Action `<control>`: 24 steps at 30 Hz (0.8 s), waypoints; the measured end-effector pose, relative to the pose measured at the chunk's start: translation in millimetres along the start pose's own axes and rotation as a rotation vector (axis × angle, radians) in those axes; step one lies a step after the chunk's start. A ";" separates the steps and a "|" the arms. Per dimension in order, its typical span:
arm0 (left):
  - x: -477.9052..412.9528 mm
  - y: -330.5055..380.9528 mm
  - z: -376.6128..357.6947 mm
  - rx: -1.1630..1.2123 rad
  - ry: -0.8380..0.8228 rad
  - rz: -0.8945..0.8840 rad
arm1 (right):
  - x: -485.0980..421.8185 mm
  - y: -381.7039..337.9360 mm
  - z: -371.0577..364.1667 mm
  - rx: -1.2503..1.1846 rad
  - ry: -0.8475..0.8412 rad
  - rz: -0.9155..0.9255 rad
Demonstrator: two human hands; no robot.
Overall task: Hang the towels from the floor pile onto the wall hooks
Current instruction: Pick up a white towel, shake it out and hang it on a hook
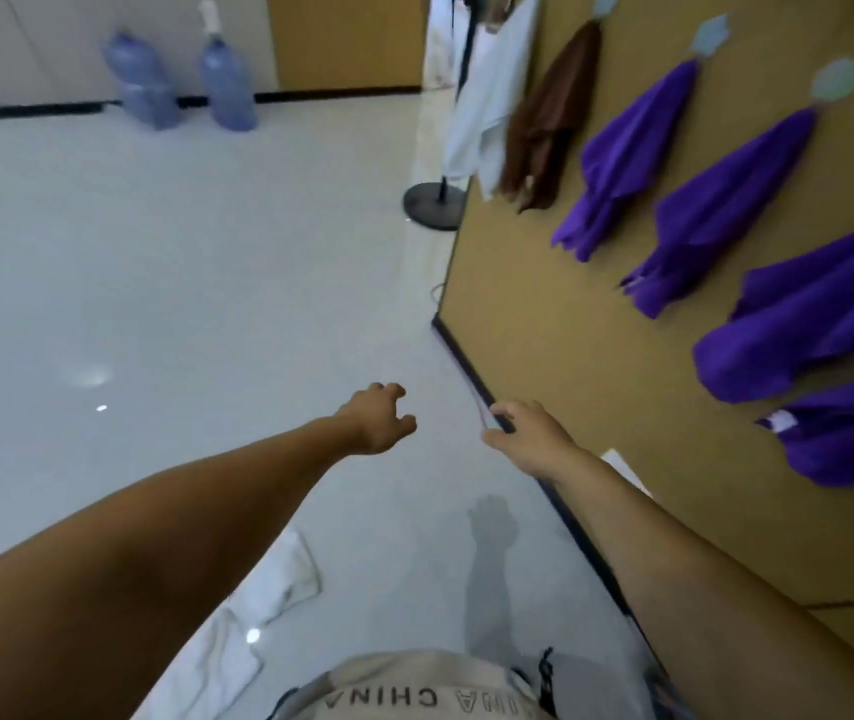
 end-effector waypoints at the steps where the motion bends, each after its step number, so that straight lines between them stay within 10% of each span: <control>1: 10.2 -30.9 5.2 0.015 0.003 0.045 | -6.5 -25.2 -20.6 0.013 -0.035 0.035; 11: 89.9 -253.8 -23.3 0.189 -0.060 0.539 | -70.3 -164.9 -205.4 0.190 -0.451 0.249; 24: 40.6 -452.9 -241.3 0.458 -0.123 0.899 | -187.7 -117.5 -520.2 0.342 -0.811 0.270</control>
Point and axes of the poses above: each hand's wrist, its own x-axis away from the middle knuckle, its own z-axis out of the back of the hand, y = z × x, the point moved 2 cm from there along -x, towards the middle knuckle, and after that the axes turned 4 degrees about -x, right-handed, at the moved point
